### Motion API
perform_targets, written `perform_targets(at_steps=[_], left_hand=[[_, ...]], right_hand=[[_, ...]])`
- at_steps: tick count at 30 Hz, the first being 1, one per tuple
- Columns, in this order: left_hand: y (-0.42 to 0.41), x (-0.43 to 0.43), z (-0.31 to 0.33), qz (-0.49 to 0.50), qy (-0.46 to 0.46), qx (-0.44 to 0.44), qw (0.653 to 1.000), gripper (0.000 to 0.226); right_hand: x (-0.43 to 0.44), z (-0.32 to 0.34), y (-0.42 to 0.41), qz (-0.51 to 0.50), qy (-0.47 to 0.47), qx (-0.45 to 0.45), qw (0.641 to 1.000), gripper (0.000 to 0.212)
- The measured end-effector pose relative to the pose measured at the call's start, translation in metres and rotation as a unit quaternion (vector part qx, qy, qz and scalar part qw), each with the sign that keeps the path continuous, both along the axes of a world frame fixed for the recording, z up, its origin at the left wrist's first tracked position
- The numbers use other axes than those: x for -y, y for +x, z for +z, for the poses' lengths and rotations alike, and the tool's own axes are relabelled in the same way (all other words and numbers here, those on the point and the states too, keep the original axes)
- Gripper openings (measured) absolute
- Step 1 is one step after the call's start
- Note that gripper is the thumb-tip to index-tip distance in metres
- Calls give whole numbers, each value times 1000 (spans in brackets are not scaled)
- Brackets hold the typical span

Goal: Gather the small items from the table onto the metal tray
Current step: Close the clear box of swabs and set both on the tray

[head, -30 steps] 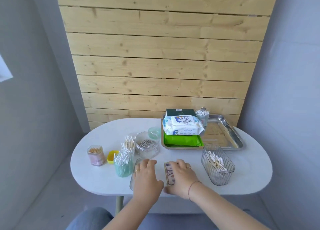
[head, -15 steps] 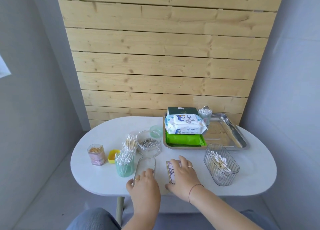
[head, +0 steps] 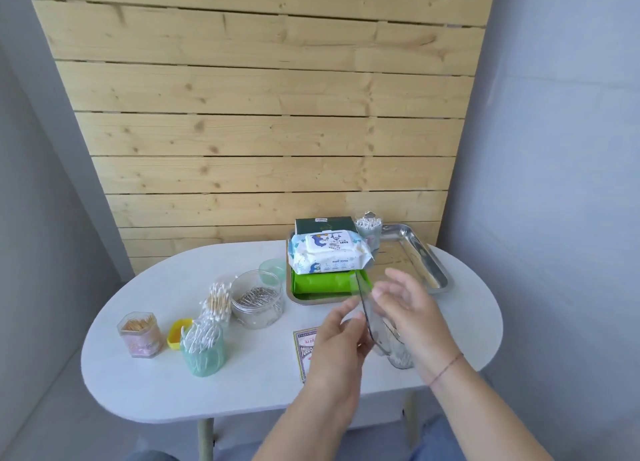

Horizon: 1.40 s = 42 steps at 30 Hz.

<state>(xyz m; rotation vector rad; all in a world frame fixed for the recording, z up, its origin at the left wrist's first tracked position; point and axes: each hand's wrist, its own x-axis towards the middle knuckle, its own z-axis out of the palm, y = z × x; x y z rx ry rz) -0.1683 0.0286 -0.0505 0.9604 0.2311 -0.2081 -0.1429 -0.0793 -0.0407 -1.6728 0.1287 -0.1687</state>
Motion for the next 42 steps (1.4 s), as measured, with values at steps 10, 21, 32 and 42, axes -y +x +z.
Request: perform_targets(at_steps=[10, 21, 32, 42], left_hand=[[43, 70, -2, -79, -82, -21, 993, 35], [48, 53, -23, 3, 311, 43, 949, 10], [51, 57, -35, -1, 324, 23, 946, 7], [55, 61, -39, -26, 370, 42, 928, 41]], right_hand=[[72, -2, 34, -54, -14, -77, 996, 47], [59, -32, 39, -60, -138, -45, 988, 39], [58, -43, 42, -81, -158, -77, 981, 40], [68, -54, 43, -90, -111, -107, 984, 41]])
